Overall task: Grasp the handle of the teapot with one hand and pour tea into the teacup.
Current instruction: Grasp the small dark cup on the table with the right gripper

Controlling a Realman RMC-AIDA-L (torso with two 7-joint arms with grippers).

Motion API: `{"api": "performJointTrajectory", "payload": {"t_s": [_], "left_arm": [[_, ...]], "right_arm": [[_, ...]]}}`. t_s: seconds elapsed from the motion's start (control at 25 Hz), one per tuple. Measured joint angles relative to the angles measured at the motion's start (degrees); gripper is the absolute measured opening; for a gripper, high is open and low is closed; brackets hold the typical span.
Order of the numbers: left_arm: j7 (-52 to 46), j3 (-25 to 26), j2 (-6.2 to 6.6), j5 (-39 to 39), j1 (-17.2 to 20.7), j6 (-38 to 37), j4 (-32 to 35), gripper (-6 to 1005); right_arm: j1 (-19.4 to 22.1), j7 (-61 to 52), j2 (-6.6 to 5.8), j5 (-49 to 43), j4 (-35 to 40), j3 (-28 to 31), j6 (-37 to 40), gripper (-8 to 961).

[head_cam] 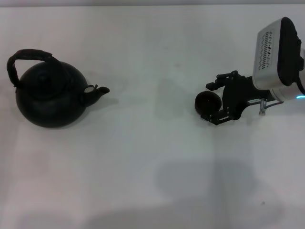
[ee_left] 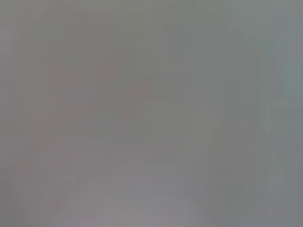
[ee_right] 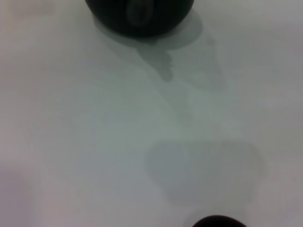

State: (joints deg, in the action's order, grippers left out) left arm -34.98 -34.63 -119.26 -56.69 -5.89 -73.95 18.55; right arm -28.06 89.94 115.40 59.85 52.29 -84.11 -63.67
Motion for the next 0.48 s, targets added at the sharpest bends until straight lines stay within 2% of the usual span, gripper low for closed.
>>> {"api": "performJointTrajectory", "payload": {"t_s": [0.48], "left_arm": [[0.00,0.00,0.03,0.01,-0.09,-0.06,0.00,712]], "right_arm": [[-0.17,0.39,0.00,0.21,-0.59,-1.11,0.07,857]]}}
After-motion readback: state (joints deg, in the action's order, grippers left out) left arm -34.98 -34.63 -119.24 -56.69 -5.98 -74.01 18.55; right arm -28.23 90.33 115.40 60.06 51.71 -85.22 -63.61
